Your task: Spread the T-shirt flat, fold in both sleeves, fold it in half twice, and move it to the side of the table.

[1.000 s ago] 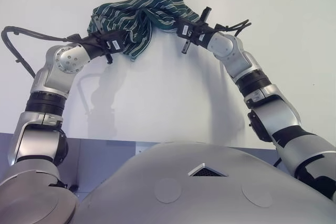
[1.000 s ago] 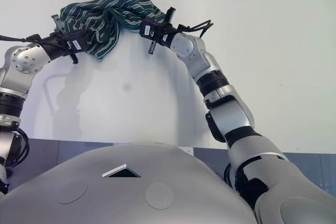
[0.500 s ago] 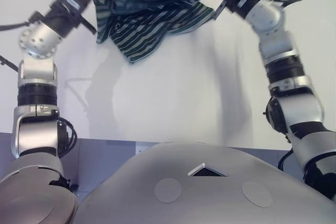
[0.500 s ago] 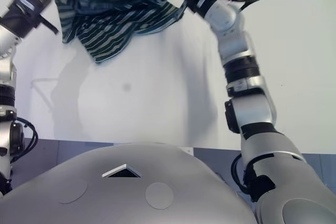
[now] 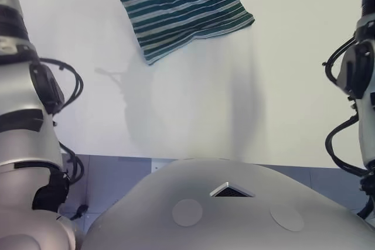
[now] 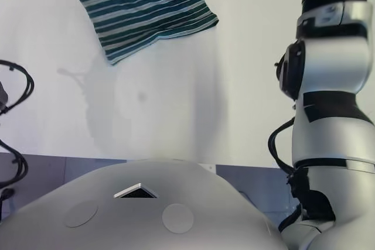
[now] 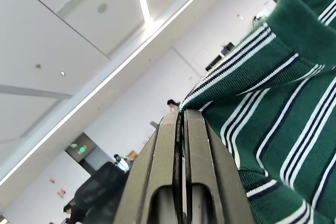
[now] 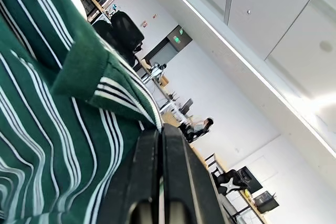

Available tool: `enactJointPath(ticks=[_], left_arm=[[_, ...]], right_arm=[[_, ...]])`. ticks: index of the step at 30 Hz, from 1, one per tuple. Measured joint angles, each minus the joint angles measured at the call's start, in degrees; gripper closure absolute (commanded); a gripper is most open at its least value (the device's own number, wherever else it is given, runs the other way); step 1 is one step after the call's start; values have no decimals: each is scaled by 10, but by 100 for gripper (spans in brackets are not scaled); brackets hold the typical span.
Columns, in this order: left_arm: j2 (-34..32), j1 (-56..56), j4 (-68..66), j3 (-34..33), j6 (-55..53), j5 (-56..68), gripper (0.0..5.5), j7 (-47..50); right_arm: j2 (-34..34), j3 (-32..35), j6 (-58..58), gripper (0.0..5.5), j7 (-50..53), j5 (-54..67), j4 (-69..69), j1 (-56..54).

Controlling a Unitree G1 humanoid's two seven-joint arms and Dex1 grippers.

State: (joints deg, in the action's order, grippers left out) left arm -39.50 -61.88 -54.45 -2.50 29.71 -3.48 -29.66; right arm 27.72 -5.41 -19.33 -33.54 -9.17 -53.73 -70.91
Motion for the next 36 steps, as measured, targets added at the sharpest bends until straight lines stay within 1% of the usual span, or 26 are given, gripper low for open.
enactJointPath(ticks=[3, 8, 10, 14, 16, 19, 21, 24, 27, 29, 32, 34, 36], left_arm=[[-6, -126, -106, 30, -2, -46, 547, 4], [2, -234, -204, 48, -81, -90, 547, 38], [15, -253, -220, 58, -116, -110, 547, 61], [39, -264, -237, 56, -175, -129, 547, 100], [48, -264, -238, 55, -183, -130, 547, 103], [52, -258, -238, 50, -171, -129, 547, 82], [51, -231, -237, 45, -147, -127, 547, 51], [47, -191, -229, 22, -92, -95, 547, -43], [22, -143, -182, -21, -24, -18, 547, -179], [10, -87, -122, -43, -3, 32, 547, -249], [5, 59, 53, -64, -40, 120, 547, -322], [4, 177, 171, -74, -88, 167, 547, -342], [4, 327, 301, -86, -141, 216, 547, -358]], right_arm=[[14, -4, -12, 550, 11, -23, -104, -100], [3, -14, 32, 550, 49, -54, -209, -203], [-10, -13, 57, 550, 63, -64, -225, -220], [-32, -10, 100, 550, 90, -71, -244, -222], [-38, -7, 107, 550, 90, -72, -245, -222], [-38, -5, 100, 550, 66, -78, -245, -219], [-33, -4, 88, 550, 32, -78, -245, -200], [-6, 7, 51, 550, -54, -63, -241, -163], [28, 35, 13, 550, -185, -17, -216, -123], [37, 47, -3, 550, -262, 19, -174, -84], [49, 51, 11, 550, -350, 65, -69, 21], [54, 51, 52, 550, -382, 92, 26, 111], [58, 50, 113, 550, -412, 126, 151, 232]])
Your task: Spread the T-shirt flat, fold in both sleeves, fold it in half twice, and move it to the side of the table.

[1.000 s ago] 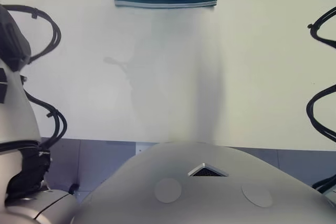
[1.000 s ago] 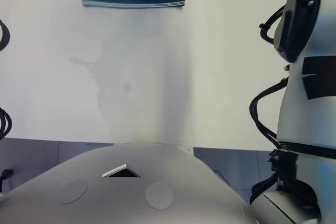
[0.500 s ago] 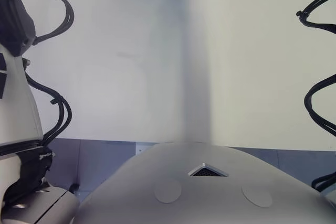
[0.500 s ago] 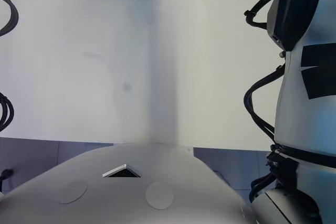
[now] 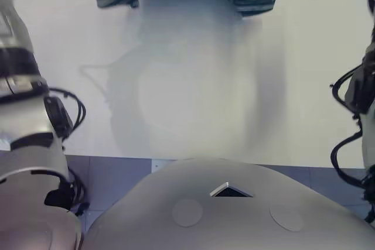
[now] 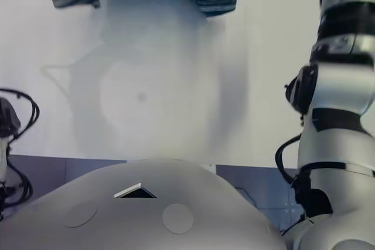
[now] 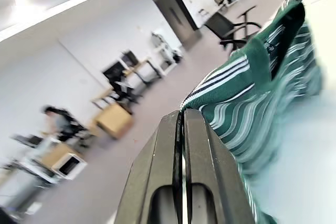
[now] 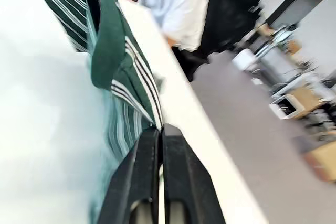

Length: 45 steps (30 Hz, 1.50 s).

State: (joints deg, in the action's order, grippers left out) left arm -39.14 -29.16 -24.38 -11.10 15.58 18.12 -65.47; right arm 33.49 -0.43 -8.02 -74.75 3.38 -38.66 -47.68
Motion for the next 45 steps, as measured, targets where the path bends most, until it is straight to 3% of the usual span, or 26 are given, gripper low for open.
enactJointPath(ticks=[3, 6, 10, 14, 15, 18, 23, 28, 32, 35, 39, 41, 44, 45], left_arm=[[0, 207, 172, -14, -64, 57, 547, -19], [-6, 399, 354, -17, -113, 96, 550, -53], [-111, 612, 586, 7, -113, 46, 550, -150], [-169, 650, 571, 50, -36, -111, 550, -163], [-181, 651, 562, 50, -27, -120, 521, -163], [-216, 661, 546, 18, -25, -113, 469, -179], [-240, 687, 582, -60, -74, 26, 384, -218], [-245, 581, 595, -138, -185, 243, 384, -189], [-182, 364, 457, -80, -238, 273, 384, -72], [-99, 192, 294, 24, -225, 102, 384, 78], [-10, 64, 90, 164, -159, -151, 384, 257], [29, 18, -2, 211, -106, -234, 384, 311], [30, -23, -98, 243, -47, -301, 384, 341], [33, -29, -116, 251, -33, -309, 384, 344]], right_arm=[[15, -7, 97, 550, -33, 61, 173, 168], [59, -22, 194, 480, -81, 130, 354, 313], [185, -50, 277, 400, -165, 219, 607, 471], [217, -67, 294, 312, -155, 221, 665, 509], [222, -67, 294, 285, -147, 220, 667, 515], [230, -71, 269, 226, -148, 211, 668, 537], [253, -59, 253, 132, -158, 217, 642, 541], [235, -43, 227, 132, -121, 192, 536, 410], [135, -73, 179, 132, 18, 98, 440, 320], [78, -119, 130, 132, 98, 19, 393, 296], [68, -192, 36, 132, 154, -100, 313, 306], [134, -187, 10, 132, 105, -92, 309, 319], [255, -149, 53, 132, -33, 23, 406, 432], [258, -144, 69, 132, -49, 52, 429, 448]])
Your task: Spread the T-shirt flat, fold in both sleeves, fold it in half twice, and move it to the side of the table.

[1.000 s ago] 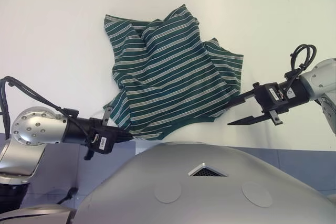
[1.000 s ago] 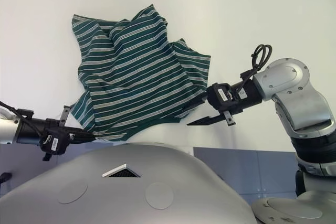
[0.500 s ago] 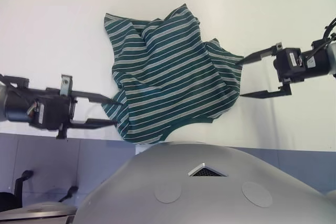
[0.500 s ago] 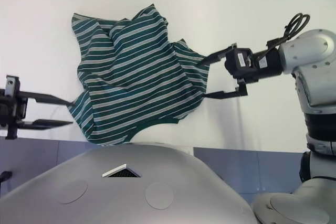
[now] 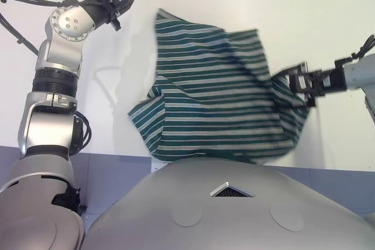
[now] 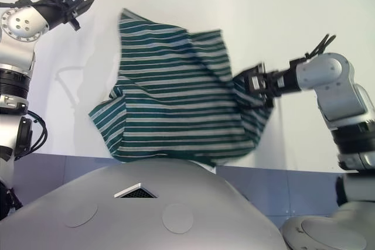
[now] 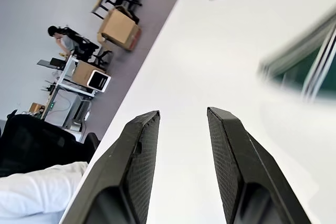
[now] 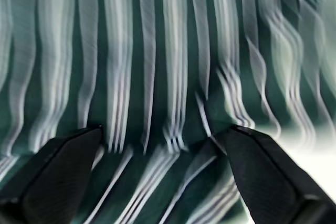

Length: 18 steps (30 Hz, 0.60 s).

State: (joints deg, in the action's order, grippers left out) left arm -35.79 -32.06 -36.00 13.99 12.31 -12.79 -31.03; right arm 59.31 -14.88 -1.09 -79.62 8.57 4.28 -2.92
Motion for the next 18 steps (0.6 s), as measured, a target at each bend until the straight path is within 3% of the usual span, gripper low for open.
enactJointPath(ticks=[3, 6, 12, 14, 18], left_arm=[[-1, -40, -120, 41, 60, -72, 384, 33], [8, -44, -166, 55, 117, -80, 384, 26], [117, -116, -122, -37, 131, 58, 384, 12], [146, -113, -102, -20, 142, 53, 384, 8], [148, -10, -42, 84, 202, -27, 384, -44]], right_arm=[[9, 36, 71, 132, -28, 132, 136, 38], [-19, 57, 114, 132, 28, 159, 169, 36], [-69, 70, 114, 132, 143, 78, 97, -26], [-114, 60, 103, 132, 215, 16, 34, -83], [-187, 22, 70, 132, 332, -100, -89, -151]])
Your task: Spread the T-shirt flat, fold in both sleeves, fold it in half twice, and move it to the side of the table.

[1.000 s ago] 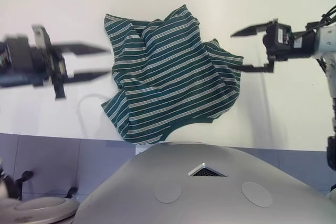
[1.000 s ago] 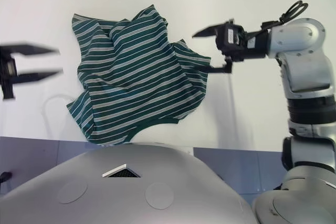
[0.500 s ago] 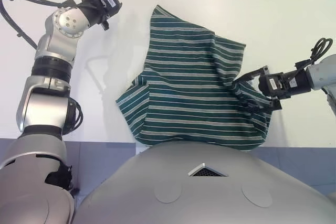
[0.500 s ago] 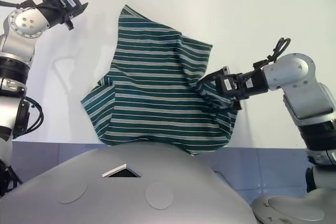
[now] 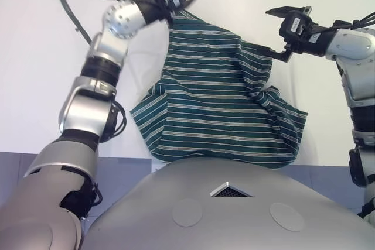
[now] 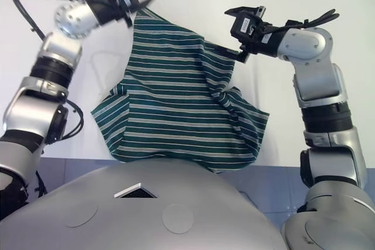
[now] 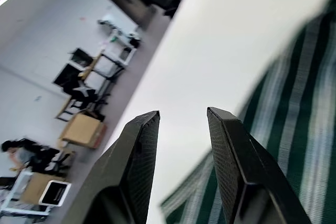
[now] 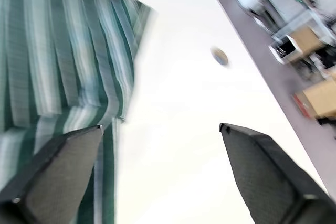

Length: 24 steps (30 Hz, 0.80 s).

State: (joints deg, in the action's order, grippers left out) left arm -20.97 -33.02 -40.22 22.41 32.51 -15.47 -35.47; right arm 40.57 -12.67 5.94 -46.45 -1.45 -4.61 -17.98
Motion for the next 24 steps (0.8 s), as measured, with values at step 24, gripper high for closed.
enactJointPath(ticks=[24], left_arm=[[-51, -22, -43, 190, 78, -240, 384, 242]], right_arm=[[-78, 34, -193, 132, 349, -122, -597, -290]])
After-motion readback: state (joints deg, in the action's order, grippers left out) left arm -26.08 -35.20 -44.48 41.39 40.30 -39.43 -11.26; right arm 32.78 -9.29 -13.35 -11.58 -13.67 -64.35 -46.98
